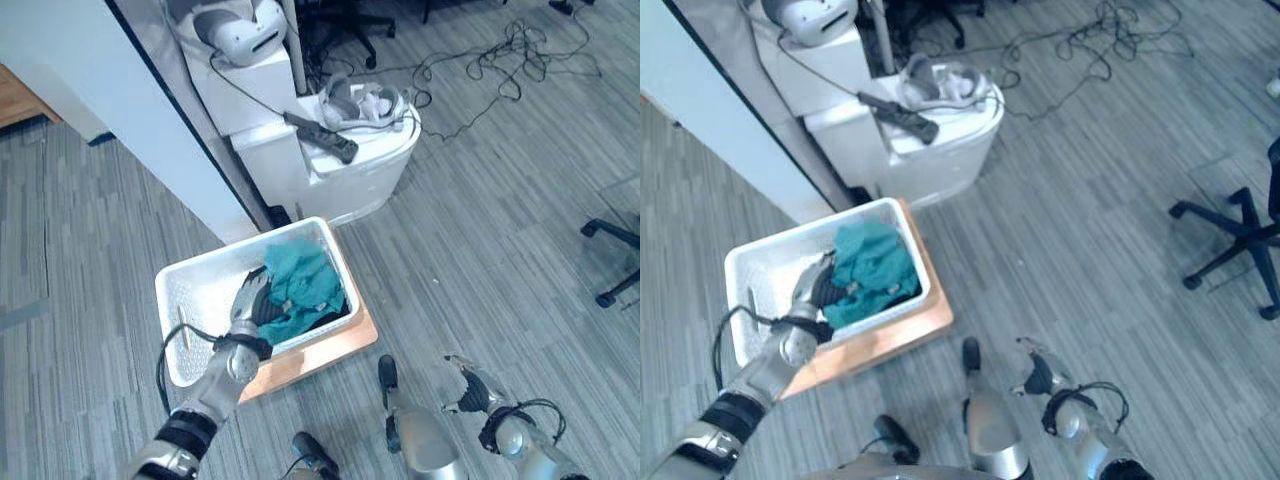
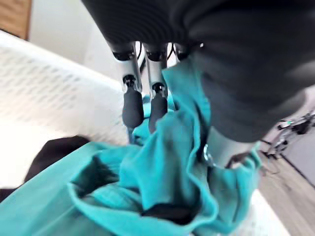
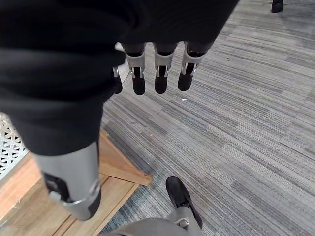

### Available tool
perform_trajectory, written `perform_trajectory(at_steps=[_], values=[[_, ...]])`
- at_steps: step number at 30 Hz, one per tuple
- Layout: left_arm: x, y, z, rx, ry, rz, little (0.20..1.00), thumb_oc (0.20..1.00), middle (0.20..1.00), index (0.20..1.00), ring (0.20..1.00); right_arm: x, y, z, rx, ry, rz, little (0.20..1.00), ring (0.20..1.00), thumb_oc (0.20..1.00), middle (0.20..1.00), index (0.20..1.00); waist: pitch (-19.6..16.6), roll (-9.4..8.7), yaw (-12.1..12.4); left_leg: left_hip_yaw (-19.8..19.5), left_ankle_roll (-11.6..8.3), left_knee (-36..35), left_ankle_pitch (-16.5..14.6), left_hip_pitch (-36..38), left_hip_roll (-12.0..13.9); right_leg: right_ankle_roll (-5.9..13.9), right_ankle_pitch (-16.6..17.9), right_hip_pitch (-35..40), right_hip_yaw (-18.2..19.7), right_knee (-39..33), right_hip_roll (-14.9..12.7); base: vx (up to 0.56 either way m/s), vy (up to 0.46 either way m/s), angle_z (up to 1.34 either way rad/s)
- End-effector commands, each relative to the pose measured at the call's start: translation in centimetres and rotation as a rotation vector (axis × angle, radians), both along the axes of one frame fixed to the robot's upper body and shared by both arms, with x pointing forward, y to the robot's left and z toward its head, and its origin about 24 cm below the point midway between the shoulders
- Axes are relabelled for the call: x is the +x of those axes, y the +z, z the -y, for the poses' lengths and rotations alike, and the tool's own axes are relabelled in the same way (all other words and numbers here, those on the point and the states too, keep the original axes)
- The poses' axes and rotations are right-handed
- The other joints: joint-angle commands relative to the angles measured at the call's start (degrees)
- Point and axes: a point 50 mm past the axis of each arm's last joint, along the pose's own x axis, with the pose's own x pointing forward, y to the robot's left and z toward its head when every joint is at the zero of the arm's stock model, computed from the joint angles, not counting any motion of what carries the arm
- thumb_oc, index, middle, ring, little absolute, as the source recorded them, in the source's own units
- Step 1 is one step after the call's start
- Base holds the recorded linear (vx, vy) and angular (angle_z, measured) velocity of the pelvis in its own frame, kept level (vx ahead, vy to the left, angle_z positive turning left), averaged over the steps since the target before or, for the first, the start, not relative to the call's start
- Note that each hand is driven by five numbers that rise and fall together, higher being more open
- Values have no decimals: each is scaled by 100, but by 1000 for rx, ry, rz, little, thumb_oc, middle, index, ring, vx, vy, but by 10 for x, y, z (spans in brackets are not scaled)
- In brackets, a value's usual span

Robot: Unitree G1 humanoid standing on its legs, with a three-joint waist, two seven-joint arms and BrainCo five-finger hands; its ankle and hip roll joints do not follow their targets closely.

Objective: Tidy up the quilt and then pick up the clothes from the bed and put them into the laundry hamper.

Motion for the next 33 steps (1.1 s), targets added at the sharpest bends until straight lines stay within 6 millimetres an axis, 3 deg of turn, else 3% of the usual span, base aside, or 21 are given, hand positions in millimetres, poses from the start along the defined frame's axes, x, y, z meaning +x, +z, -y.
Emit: perform_trajectory(at_steps=[1,7,9,10,11,12,13,16,17,19,20,21,22,23,26,27,28,29,30,33], values=[[14,25,-26,-167,149,112,1000,1000,1000,1000,1000,15,12,-4,-2,24,71,1000,1000,1000,1000,1000,7,90,109,126,-140,0,224,-201,388,711,-1014,546,-185,9,-496,32,11,-8],[2,17,-46,-369,311,122,1000,1000,1000,1000,1000,16,26,0,13,44,114,1000,1000,1000,1000,1000,-196,79,179,77,-141,0,220,-92,375,662,-1072,687,-187,9,-436,42,3,2],[-3,16,-55,-573,400,160,1000,1000,1000,1000,1000,16,31,3,19,44,128,1000,1000,1000,1000,1000,-308,75,228,19,-147,0,214,2,368,636,-1125,803,-212,9,-388,66,1,-3],[-3,16,-56,-576,401,159,1000,1000,1000,1000,1000,16,31,3,18,44,127,1000,1000,1000,1000,1000,-306,76,221,17,-149,0,213,9,370,636,-1128,811,-214,9,-386,52,-3,3],[-6,18,-64,-716,456,204,1000,1000,1000,1000,1000,18,35,3,27,44,143,1000,1000,1000,1000,1000,-360,69,259,-20,-154,0,222,67,374,622,-1156,895,-227,9,-358,33,-6,5],[-6,18,-65,-719,456,204,1000,1000,1000,1000,1000,18,35,3,27,45,143,1000,1000,1000,1000,1000,-354,66,253,-21,-156,0,221,74,376,622,-1158,904,-229,9,-357,51,-19,6],[-9,18,-73,-861,510,251,1000,1000,1000,1000,1000,17,35,3,34,42,146,1000,1000,1000,1000,1000,-401,49,288,-54,-162,0,224,121,384,617,-1178,967,-246,9,-346,19,-15,3],[-19,10,-82,-1015,581,267,1000,1000,1000,1000,1000,16,31,1,39,41,130,1000,1000,1000,1000,1000,-465,36,341,-101,-170,0,224,201,387,606,-1221,1071,-264,9,-322,35,-24,6],[-34,-6,-87,-1114,647,236,1000,1000,1000,1000,1000,14,25,-1,47,32,104,1000,1000,1000,1000,1000,-516,27,384,-139,-175,0,234,250,407,594,-1246,1137,-283,9,-310,14,-33,8],[-57,-36,-85,-1100,686,77,1000,1000,1000,1000,1000,7,9,1,55,-14,20,1000,1000,1000,1000,1000,-555,47,427,-193,-181,0,263,284,417,584,-1261,1204,-302,9,-303,-2,-8,10],[-58,-36,-85,-1099,686,76,1000,1000,1000,1000,1000,7,8,0,57,-14,19,1000,1000,1000,1000,1000,-561,40,426,-193,-183,0,262,286,418,583,-1263,1207,-303,9,-302,-1,19,14],[-88,-65,-79,-1021,698,-100,1000,1000,1000,1000,1000,1,-7,1,67,-61,-54,1000,1000,1000,1000,1000,-605,58,483,-244,-167,0,262,323,410,574,-1276,1278,-325,9,-299,6,12,9],[-88,-65,-79,-1020,698,-100,1000,1000,1000,1000,1000,1,-7,0,68,-61,-55,1000,1000,1000,1000,1000,-609,55,482,-245,-167,0,261,325,409,575,-1278,1280,-326,9,-299,31,39,6],[-126,-104,-68,-1038,816,-292,1000,1000,1000,1000,1000,-10,-24,1,94,-139,-135,1000,1000,1000,1000,1000,-672,86,523,-304,-160,0,263,361,411,558,-1309,1351,-364,9,-291,37,34,4],[-170,-141,-47,-1056,963,-503,1000,1000,1000,1000,1000,-15,-34,-2,131,-222,-181,1000,1000,1000,1000,1000,-730,98,551,-353,-153,0,261,420,413,542,-1348,1422,-387,9,-273,22,30,14],[-170,-141,-47,-1056,962,-503,1000,1000,1000,1000,1000,-14,-34,-2,131,-222,-181,1000,1000,1000,1000,1000,-728,100,551,-352,-154,0,260,421,414,542,-1349,1423,-387,9,-272,32,13,12],[-197,-158,-30,-1036,1014,-639,1000,1000,1000,1000,1000,-16,-40,-9,158,-252,-212,1000,1000,1000,1000,1000,-774,96,585,-382,-145,0,251,448,414,523,-1380,1471,-394,9,-262,25,7,10],[-196,-158,-30,-1036,1013,-638,1000,1000,1000,1000,1000,-16,-40,-9,158,-252,-211,1000,1000,1000,1000,1000,-769,95,583,-382,-145,0,251,450,414,523,-1381,1473,-394,9,-262,37,8,5],[-214,-166,-20,-1003,1035,-732,1000,1000,1000,1000,1000,-15,-42,-13,181,-270,-219,1000,1000,1000,1000,1000,-804,82,615,-396,-144,0,245,465,421,513,-1401,1500,-410,9,-253,0,0,0],[-224,-171,-13,-948,1034,-804,1000,1000,1000,1000,1000,-12,-42,-19,202,-272,-216,1000,1000,1000,1000,1000,-848,69,665,-418,-141,0,233,496,421,496,-1435,1559,-440,9,-237,31,-4,5]])
